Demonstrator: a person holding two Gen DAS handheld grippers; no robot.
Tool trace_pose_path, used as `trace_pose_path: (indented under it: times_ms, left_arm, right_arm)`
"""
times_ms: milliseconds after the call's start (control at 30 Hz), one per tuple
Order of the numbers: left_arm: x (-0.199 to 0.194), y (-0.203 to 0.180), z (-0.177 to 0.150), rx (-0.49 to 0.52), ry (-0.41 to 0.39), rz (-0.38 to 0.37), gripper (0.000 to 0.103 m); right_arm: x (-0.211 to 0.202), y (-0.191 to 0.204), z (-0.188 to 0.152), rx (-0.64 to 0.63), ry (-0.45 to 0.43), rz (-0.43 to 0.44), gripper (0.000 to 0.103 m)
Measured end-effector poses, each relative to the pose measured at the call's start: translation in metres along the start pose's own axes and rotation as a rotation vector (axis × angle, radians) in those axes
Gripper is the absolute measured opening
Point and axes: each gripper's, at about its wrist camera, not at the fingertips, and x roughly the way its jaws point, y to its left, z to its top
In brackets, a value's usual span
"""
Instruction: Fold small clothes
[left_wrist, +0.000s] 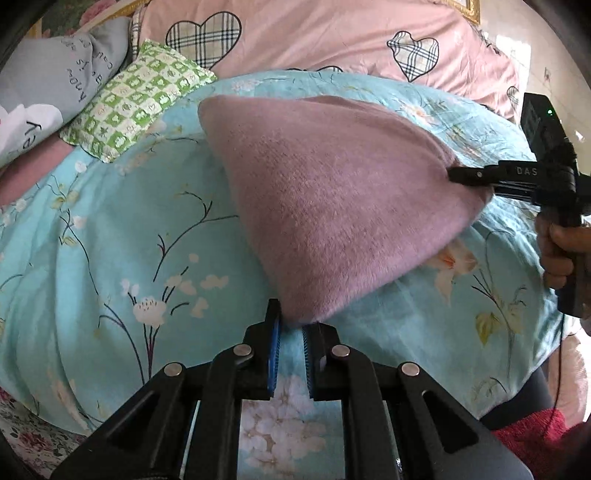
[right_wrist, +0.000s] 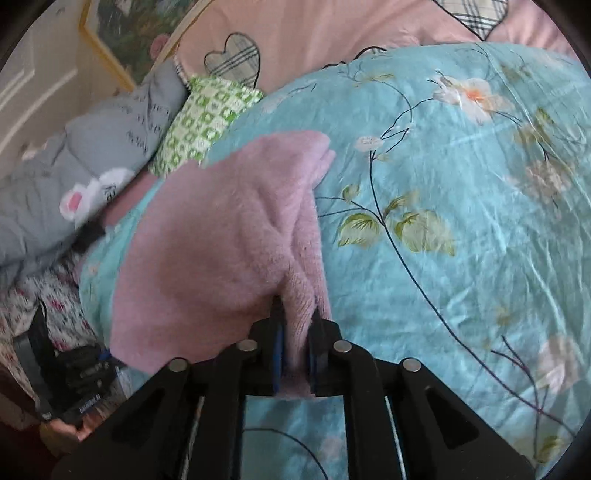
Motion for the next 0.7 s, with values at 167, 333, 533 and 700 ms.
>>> trace_pose_path:
  times_ms: [167, 333, 533, 700]
  left_arm:
    - [-0.035, 0.013, 0.0, -0.011, -0.019, -0.103, 0.015]
    - [-0.049, 0.028, 0.048, -0.084, -0.106, -0.222, 0.02]
    - [0.007, 0.039, 0.125, -0.114, -0.108, -0.225, 0.02]
    - [0.062, 0.065, 0.163, -0.196, -0.02, -0.216, 0.021]
  right_arm:
    - [-0.032, 0.007, 0.005, -0.01, -0.036, -0.052, 0.035]
    - [-0.054, 0.017, 0.033, -0.003, -0.11, 0.01, 0.035]
    - [-0.005, 0.045, 0.084, -0.021, -0.057, 0.09, 0.035]
    - [0.051, 0.043, 0.107, 0.004, 0.056, 0.056, 0.035]
